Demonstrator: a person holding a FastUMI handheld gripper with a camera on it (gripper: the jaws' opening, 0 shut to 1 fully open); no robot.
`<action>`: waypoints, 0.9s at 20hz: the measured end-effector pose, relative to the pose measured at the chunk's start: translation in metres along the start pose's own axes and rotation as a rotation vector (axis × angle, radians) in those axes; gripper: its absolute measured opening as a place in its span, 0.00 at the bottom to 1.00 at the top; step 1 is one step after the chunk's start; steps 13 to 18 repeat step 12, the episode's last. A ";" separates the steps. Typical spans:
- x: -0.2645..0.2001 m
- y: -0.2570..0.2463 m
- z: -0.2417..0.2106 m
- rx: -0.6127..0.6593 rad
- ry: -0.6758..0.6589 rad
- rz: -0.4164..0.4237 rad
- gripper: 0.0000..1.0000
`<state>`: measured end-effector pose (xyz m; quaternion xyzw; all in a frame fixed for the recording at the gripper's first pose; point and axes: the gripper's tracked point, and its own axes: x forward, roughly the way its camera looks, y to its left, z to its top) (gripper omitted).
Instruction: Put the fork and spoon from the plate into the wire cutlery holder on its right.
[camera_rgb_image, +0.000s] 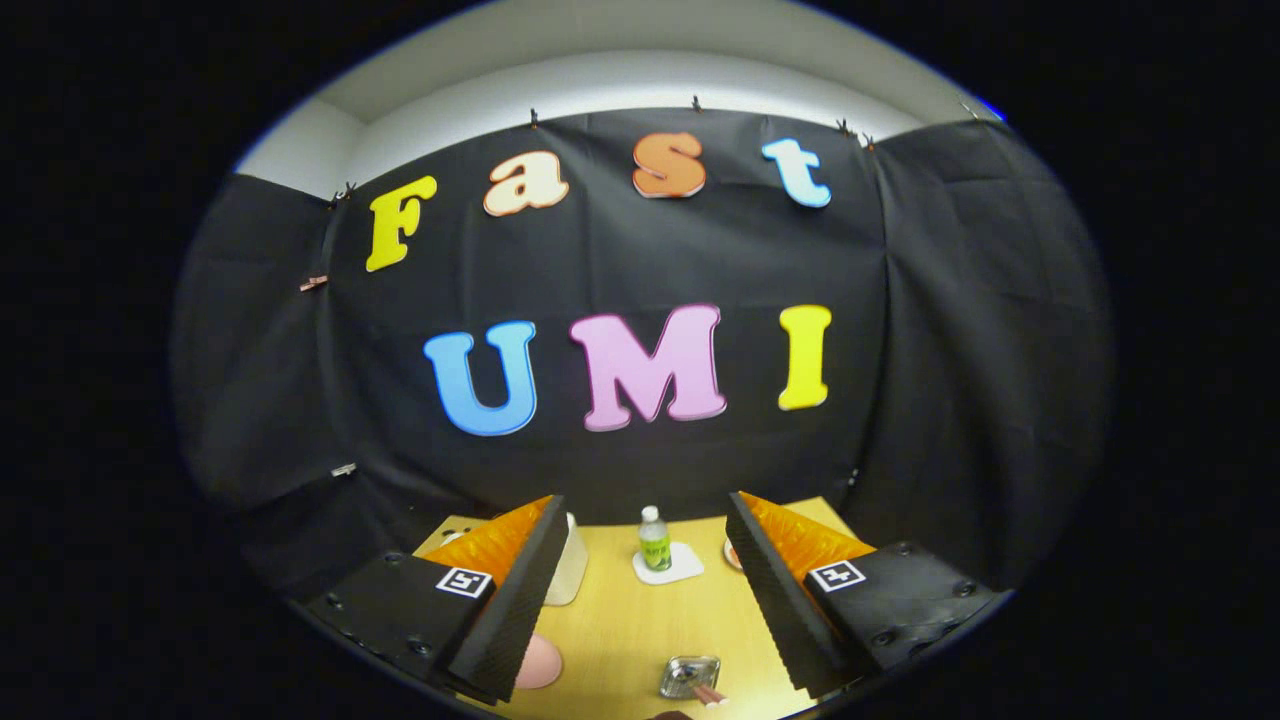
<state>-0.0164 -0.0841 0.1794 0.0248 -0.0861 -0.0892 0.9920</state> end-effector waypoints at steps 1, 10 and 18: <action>-0.006 0.005 0.006 -0.015 -0.035 0.006 0.99; -0.035 0.019 -0.048 -0.009 -0.105 0.004 0.99; -0.040 0.017 -0.063 0.005 -0.116 0.021 0.99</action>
